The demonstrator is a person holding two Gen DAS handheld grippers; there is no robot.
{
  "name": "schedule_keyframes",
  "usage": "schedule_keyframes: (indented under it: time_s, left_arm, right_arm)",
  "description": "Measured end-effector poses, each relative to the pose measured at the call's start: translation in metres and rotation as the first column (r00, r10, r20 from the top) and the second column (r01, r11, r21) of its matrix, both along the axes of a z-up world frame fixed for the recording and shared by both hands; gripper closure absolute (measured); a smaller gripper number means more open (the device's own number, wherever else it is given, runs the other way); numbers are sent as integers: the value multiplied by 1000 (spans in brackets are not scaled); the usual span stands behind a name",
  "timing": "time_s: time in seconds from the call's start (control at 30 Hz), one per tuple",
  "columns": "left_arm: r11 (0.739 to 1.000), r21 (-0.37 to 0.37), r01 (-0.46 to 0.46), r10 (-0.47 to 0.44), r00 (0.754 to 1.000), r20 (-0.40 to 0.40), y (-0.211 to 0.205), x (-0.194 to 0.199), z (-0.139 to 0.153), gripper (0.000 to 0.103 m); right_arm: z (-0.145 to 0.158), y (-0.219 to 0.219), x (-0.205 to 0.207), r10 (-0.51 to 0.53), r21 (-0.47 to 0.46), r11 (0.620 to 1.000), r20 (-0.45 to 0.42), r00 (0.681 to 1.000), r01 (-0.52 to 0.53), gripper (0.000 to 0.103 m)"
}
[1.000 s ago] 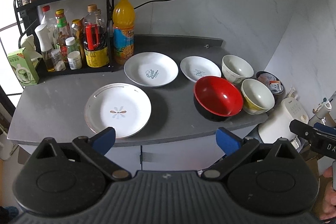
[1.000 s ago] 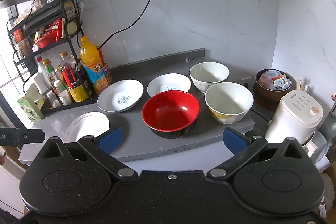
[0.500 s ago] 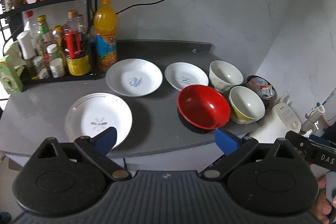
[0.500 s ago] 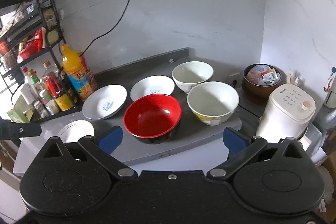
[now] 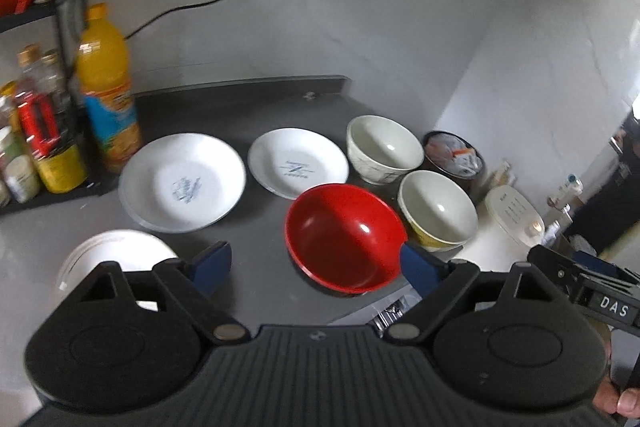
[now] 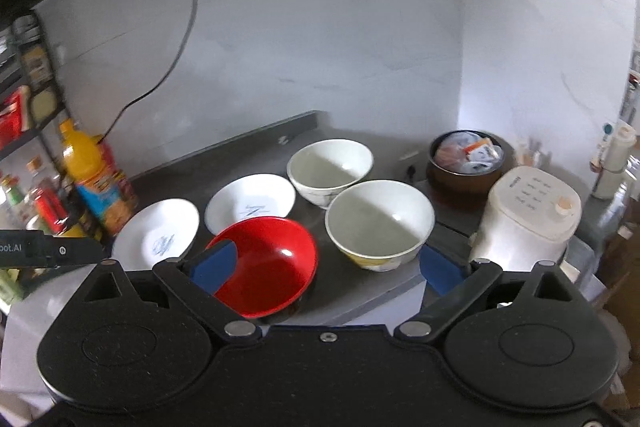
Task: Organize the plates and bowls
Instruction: 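Move the left tool to the large white bowl rim while the right tool approaches it too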
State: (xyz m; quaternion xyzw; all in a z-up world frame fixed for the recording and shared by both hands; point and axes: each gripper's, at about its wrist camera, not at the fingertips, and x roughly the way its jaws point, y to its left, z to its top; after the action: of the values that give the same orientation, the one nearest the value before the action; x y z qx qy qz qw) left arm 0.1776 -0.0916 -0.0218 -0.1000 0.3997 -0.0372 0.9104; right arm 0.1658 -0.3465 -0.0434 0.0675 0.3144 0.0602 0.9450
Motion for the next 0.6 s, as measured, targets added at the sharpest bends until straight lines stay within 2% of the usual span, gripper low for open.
schedule_keyframes:
  time_s: [0.13,0.27,0.5,0.6]
  left_arm:
    - [998,-3,70,-70,998,1,1,24,-3,12]
    - [992,-11,124,-124,992,3,0,45,-5,12]
    - [980,-34,197,-198,980,-11,-14,78,-13,12]
    - [977,-44,209,-210,977,-29,-22,94,-19,12]
  right_arm:
    - [-4,1,10,-83,40,996,-16,996,83,6]
    - [-9,-3,21,-160,39,986,-34,986,162,6]
    - [-19,-9,38,-225,26,974,-62,972,227,6]
    - [-26,-17,50,-235,38,970,-83,968,239,12]
